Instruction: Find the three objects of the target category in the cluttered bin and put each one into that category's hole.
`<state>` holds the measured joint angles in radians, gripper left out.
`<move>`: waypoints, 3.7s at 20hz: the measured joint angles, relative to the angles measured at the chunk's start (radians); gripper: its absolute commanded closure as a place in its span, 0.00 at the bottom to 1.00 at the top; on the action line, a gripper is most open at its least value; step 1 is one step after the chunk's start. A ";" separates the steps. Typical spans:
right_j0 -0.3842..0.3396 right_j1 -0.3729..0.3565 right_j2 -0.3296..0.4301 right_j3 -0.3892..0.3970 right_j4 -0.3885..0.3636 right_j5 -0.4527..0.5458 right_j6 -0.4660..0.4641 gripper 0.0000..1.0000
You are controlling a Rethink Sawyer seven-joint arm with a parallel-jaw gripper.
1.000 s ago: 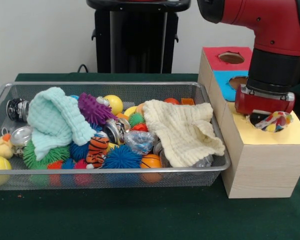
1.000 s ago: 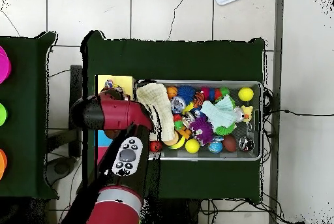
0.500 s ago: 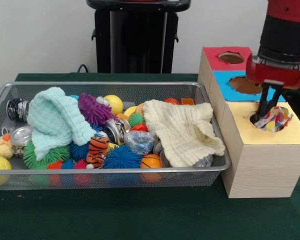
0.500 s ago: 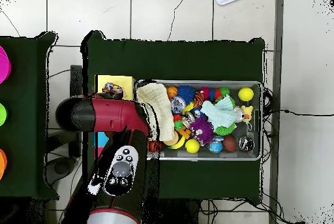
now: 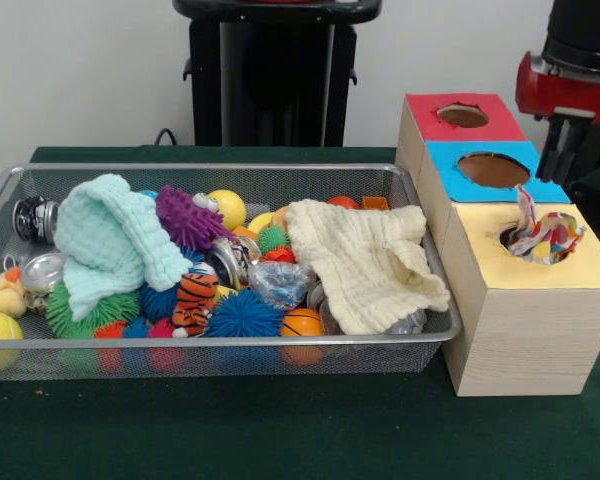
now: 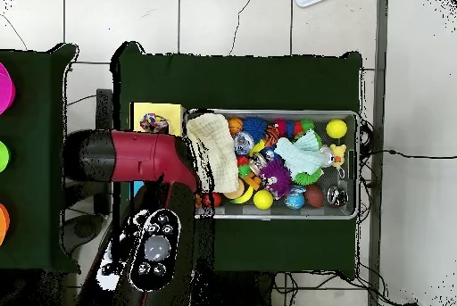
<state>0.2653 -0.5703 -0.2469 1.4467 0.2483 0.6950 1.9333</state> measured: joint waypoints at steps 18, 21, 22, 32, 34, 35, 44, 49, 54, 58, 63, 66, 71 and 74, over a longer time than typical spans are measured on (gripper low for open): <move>0.008 -0.018 -0.021 -0.234 -0.004 0.307 0.000 1.00; 0.006 -0.007 -0.021 -0.290 -0.004 0.315 0.000 1.00; 0.005 -0.001 -0.021 -0.313 -0.005 0.316 0.000 1.00; -0.016 0.055 -0.021 -0.441 -0.005 0.316 0.000 1.00; -0.021 0.061 -0.021 -0.451 -0.005 0.316 0.000 1.00; -0.024 0.064 -0.021 -0.455 -0.005 0.316 0.000 1.00; -0.057 0.079 -0.021 -0.479 -0.012 0.317 0.000 1.00; -0.068 0.088 -0.021 -0.501 -0.015 0.317 0.000 1.00; -0.072 0.093 -0.021 -0.508 -0.018 0.317 0.000 1.00; -0.074 0.093 -0.021 -0.509 -0.021 0.317 0.000 1.00; -0.075 0.093 -0.021 -0.509 -0.035 0.317 0.000 1.00; -0.077 0.093 -0.021 -0.509 -0.053 0.317 0.000 1.00; -0.088 0.094 -0.021 -0.509 -0.084 0.315 0.000 1.00; -0.097 0.096 -0.020 -0.509 -0.102 0.300 0.000 1.00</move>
<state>0.1686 -0.4744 -0.2673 0.9376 0.1466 0.9954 1.9333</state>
